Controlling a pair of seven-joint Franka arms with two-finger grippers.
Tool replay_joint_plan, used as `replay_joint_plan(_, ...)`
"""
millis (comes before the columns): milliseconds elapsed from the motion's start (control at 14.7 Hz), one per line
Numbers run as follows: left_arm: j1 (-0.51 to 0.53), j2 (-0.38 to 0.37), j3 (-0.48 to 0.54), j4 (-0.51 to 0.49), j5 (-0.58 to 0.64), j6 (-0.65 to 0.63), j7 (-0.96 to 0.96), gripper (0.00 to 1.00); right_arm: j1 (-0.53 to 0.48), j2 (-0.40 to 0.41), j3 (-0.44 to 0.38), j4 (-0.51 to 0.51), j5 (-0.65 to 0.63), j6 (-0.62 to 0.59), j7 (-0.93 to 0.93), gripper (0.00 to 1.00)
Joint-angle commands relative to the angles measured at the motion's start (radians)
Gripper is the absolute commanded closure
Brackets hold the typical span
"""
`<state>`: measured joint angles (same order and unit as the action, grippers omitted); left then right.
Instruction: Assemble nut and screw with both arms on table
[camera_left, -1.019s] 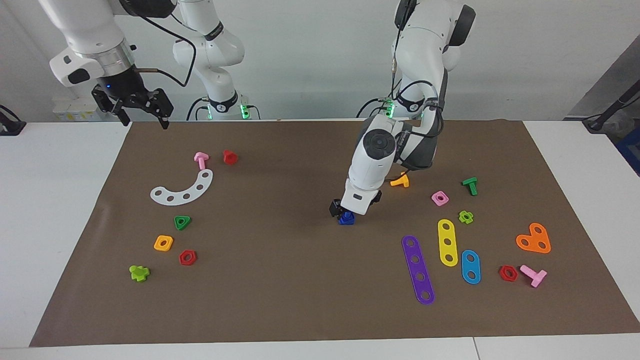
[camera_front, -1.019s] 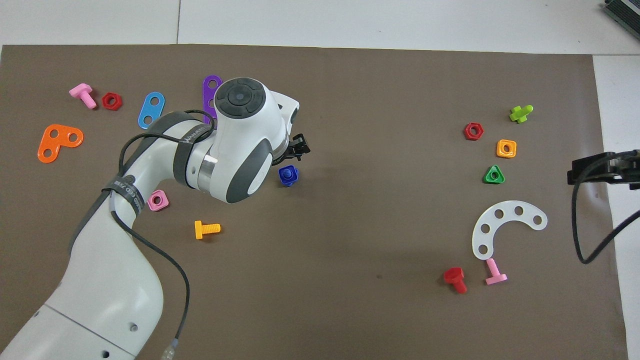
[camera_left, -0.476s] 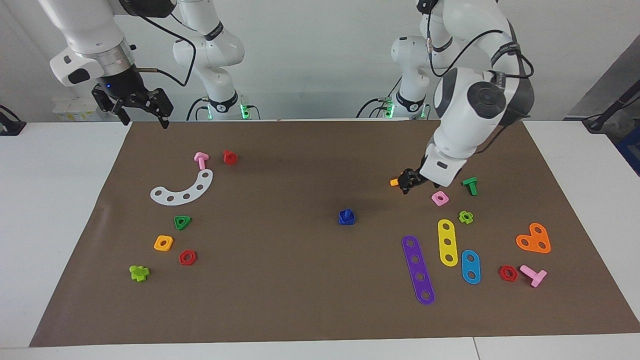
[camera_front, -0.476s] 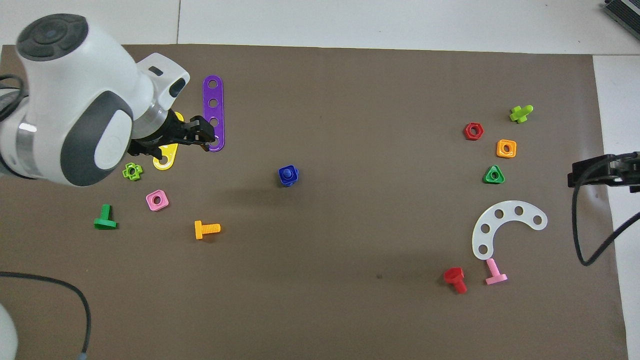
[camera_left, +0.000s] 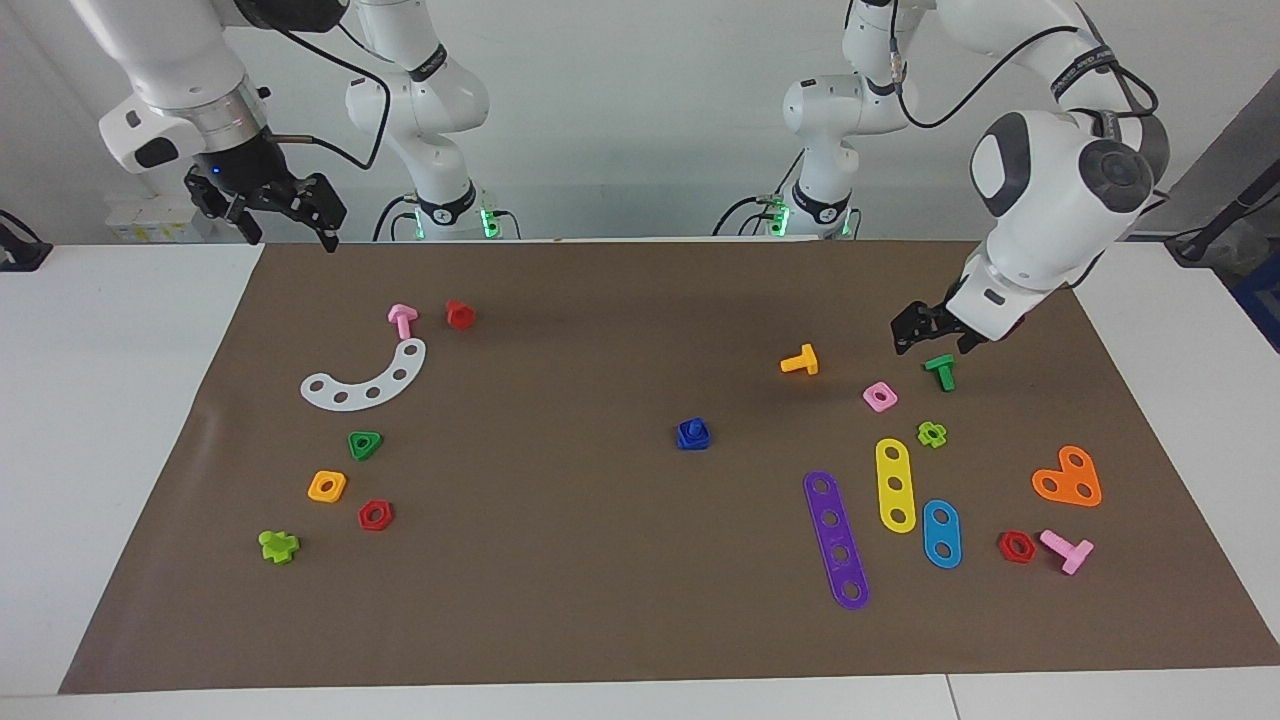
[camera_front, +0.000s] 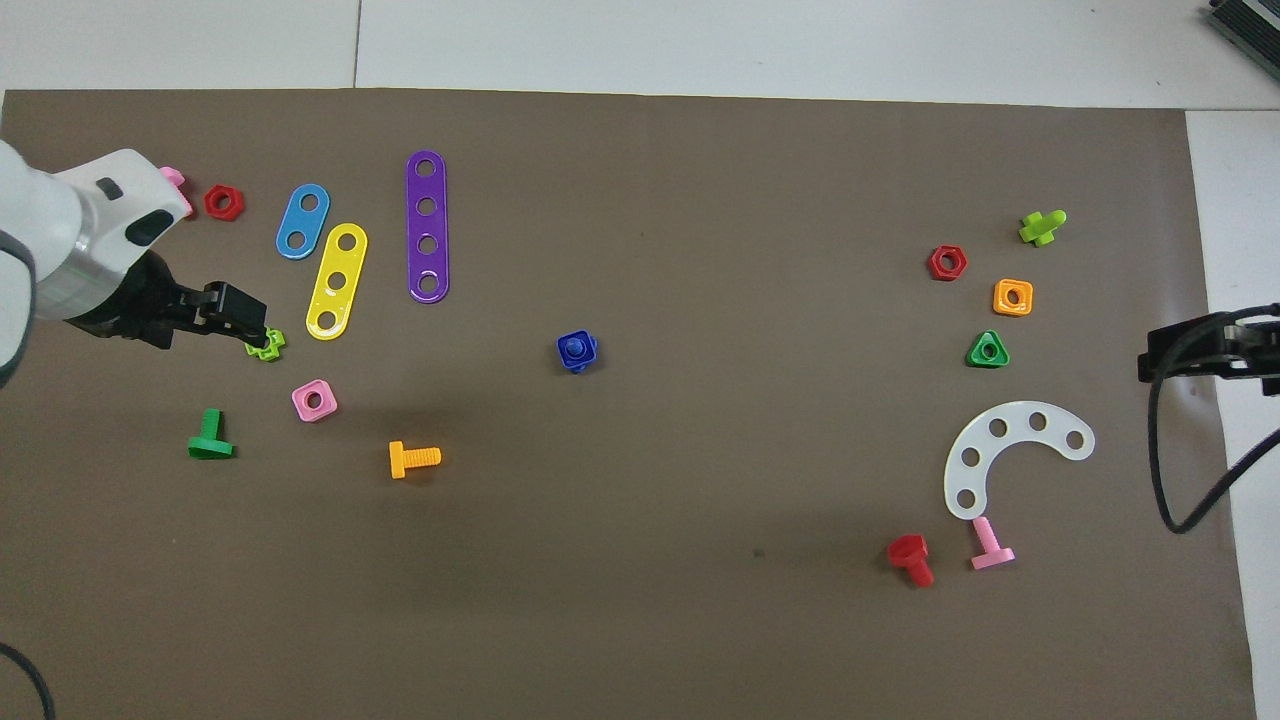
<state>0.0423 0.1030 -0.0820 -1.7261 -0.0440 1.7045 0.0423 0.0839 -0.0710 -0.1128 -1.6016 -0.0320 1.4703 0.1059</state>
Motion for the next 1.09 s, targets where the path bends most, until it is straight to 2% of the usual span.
replay_joint_plan(0, 0.051, -0.100, -0.012, -0.070, 0.018, 0.020, 0.065, 0.01, -0.013, 0.008, 0.002, 0.015, 0.020, -0.016, 0.017, 0.00)
replay_joint_plan(204, 0.047, -0.155, -0.009, -0.067, 0.062, 0.004, 0.048, 0.00, -0.013, 0.007, 0.002, 0.014, 0.021, -0.016, 0.017, 0.00)
replay_joint_plan(476, 0.037, -0.213, -0.015, -0.058, 0.064, -0.019, 0.005, 0.00, -0.013, 0.005, 0.002, 0.008, 0.021, -0.018, 0.012, 0.00)
replay_joint_plan(1019, 0.039, -0.220, -0.018, -0.030, 0.062, -0.002, 0.013, 0.00, -0.013, 0.005, 0.002, 0.008, 0.021, -0.016, 0.012, 0.00)
